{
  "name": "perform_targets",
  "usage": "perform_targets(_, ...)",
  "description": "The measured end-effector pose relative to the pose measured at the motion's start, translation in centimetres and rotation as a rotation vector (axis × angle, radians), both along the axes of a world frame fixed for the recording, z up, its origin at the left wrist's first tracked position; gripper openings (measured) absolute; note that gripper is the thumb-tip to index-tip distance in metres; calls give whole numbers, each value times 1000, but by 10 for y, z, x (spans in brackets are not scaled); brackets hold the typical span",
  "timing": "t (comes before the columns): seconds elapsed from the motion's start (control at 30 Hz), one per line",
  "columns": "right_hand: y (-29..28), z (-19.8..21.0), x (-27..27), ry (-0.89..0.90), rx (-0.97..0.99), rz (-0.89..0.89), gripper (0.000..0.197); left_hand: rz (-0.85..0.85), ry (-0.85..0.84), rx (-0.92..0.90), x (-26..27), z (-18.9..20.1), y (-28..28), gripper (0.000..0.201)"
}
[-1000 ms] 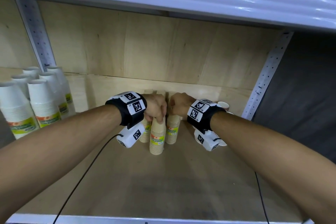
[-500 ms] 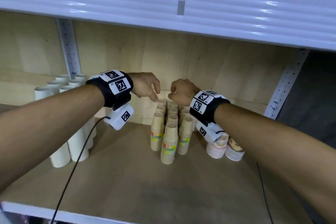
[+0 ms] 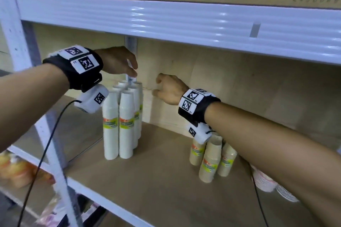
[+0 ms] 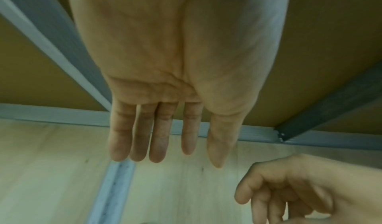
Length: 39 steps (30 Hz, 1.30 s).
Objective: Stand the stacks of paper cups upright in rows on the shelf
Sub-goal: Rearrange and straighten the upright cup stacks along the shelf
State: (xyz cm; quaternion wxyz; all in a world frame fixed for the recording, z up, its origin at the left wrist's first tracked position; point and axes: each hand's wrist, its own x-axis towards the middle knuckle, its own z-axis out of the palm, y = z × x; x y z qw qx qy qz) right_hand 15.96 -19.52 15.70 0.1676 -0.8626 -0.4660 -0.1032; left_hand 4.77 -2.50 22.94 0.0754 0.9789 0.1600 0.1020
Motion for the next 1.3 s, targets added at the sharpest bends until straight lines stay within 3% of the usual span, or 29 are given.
perform_targets(0.3, 60, -13, -33, 65, 5, 134, 46, 181, -20, -116, -37, -39, 46, 39)
perform_targets(0.47, 77, -26, -40, 160, 41, 175, 58, 140, -18, -298, -37, -60, 45, 39)
perform_targets(0.6, 83, -32, -41, 206, 47, 175, 66, 111, -11, -305, -34, -72, 42, 36)
perform_targets(0.87, 77, -30, -40, 207, 45, 169, 52, 108, -15, -283, -31, -77, 38, 38)
perform_targets(1.07, 60, -21, -35, 231, 47, 196, 51, 55, 31, -327, -24, -66, 28, 38)
perform_targets(1.3, 21, -4, -8, 171, -28, 86, 41, -66, 28, -351, 9, -53, 3, 34)
